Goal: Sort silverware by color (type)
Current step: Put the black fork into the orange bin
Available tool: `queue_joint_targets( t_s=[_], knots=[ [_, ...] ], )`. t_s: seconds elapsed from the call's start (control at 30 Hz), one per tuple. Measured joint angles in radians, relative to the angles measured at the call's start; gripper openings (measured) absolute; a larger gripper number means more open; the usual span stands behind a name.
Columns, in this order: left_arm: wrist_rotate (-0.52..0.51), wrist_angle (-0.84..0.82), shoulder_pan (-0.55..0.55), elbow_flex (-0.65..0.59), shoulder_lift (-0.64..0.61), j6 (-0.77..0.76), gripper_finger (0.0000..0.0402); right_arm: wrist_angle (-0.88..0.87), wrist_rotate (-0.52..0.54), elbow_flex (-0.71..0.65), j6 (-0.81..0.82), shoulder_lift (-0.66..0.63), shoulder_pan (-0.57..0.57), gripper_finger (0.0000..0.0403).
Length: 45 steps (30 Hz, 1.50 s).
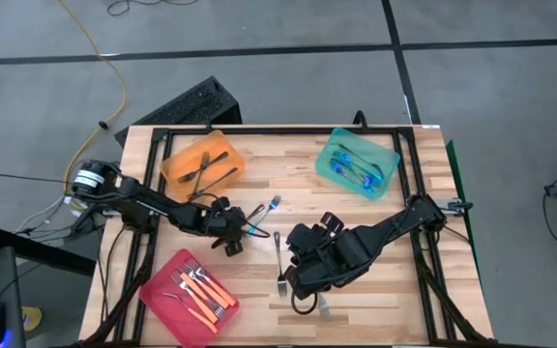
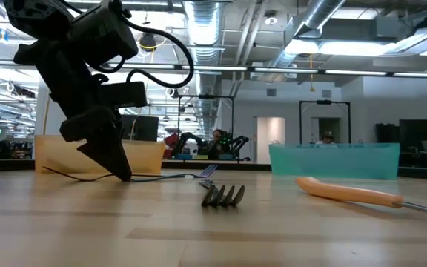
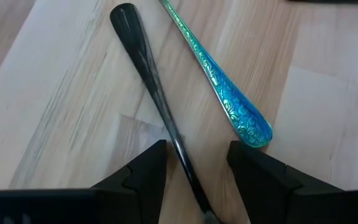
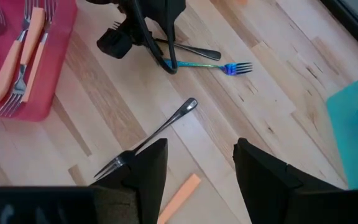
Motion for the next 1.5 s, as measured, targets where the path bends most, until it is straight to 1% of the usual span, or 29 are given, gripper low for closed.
queue_joint_targets(
  t_s=[0.1, 0.2, 0.3, 0.53, 0.6, 0.93, 1.03, 1.17, 1.23, 1.33, 1.5],
  knots=[
    [0.002, 0.001, 0.001, 0.000, 0.002, -0.014, 0.0165, 0.000, 0.003, 0.000, 0.000, 0.000, 0.000, 0.0205],
    [0.005, 0.003, 0.003, -0.004, 0.003, -0.024, 0.0149, 0.000, 0.007, 0.000, 0.000, 0.000, 0.000, 0.0205],
    [0.012, 0.006, 0.003, -0.009, 0.003, -0.018, 0.0117, 0.000, 0.021, 0.000, 0.000, 0.000, 0.000, 0.0205],
    [0.028, 0.005, 0.003, -0.010, 0.003, -0.014, 0.0023, 0.000, 0.034, 0.000, -0.005, 0.000, 0.000, 0.0205],
    [0.028, 0.005, 0.003, -0.010, 0.003, -0.006, 0.0007, 0.000, 0.034, 0.000, -0.005, 0.000, 0.000, 0.0205],
    [0.047, 0.002, 0.004, -0.014, -0.014, -0.010, 0.0002, 0.000, 0.034, 0.000, -0.006, 0.000, 0.000, 0.0205],
    [0.070, -0.010, 0.006, -0.017, -0.051, -0.011, 0.0001, 0.000, 0.039, 0.000, -0.007, 0.000, 0.000, 0.0205],
    [0.094, -0.091, 0.006, -0.023, -0.122, -0.015, 0.0001, 0.000, 0.050, 0.000, -0.008, 0.000, 0.000, 0.0205],
    [0.090, -0.143, 0.010, -0.023, -0.154, -0.018, 0.0000, 0.000, 0.050, 0.000, -0.008, 0.000, 0.000, 0.0205],
    [0.058, -0.219, 0.016, -0.023, -0.198, -0.026, 0.0000, 0.000, 0.052, 0.000, -0.009, 0.000, 0.000, 0.0205],
    [0.036, -0.234, 0.015, -0.020, -0.270, -0.032, 0.0000, 0.000, 0.071, 0.000, -0.011, -0.001, -0.001, 0.0205]
  ],
)
